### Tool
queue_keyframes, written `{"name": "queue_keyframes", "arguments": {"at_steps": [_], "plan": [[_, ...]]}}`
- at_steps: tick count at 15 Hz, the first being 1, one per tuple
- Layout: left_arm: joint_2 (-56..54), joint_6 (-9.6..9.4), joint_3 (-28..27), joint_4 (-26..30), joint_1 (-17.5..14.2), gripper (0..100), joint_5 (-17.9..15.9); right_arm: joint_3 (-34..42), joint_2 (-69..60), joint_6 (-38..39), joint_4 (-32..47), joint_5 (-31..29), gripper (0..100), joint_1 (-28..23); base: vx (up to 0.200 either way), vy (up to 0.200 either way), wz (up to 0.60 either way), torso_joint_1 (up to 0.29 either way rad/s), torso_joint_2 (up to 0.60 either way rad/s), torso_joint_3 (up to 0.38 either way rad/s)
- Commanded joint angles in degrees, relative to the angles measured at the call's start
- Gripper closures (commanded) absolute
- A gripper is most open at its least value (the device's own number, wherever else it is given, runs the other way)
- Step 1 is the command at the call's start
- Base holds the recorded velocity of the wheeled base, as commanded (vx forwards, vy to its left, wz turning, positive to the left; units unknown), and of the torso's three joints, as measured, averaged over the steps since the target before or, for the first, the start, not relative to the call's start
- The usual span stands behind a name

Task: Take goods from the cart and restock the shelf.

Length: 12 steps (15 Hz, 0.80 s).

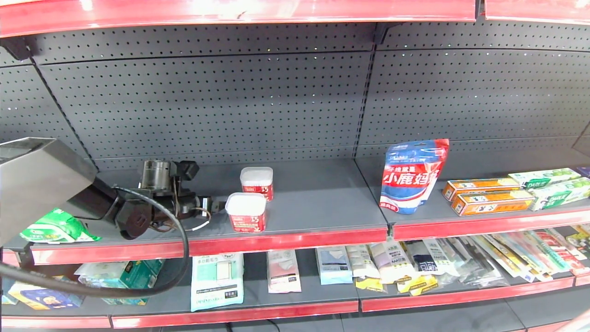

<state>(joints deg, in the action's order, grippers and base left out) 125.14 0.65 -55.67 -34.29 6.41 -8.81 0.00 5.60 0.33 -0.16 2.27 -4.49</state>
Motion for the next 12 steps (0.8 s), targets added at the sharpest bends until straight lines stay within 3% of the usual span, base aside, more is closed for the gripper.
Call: {"name": "queue_keyframes", "arguments": {"at_steps": [1,5,12], "plan": [[1.6,-0.03,-0.93,-0.34,0.09,0,-0.24,0.0,0.03,-0.07,-0.02,0.02,0,0.0,0.0,0.0,0.0,0.0,0.0,0.0],[2.57,-0.03,-1.98,-0.34,1.32,0,-2.0,0.0,0.03,-0.07,-0.02,0.02,0,0.0,0.0,0.0,0.0,0.0,0.0,0.0],[3.01,-0.03,-2.07,-0.07,1.94,0,-2.26,0.0,0.03,0.02,-0.02,0.02,0,-0.08,0.0,0.0,0.0,0.0,0.0,0.0]]}}
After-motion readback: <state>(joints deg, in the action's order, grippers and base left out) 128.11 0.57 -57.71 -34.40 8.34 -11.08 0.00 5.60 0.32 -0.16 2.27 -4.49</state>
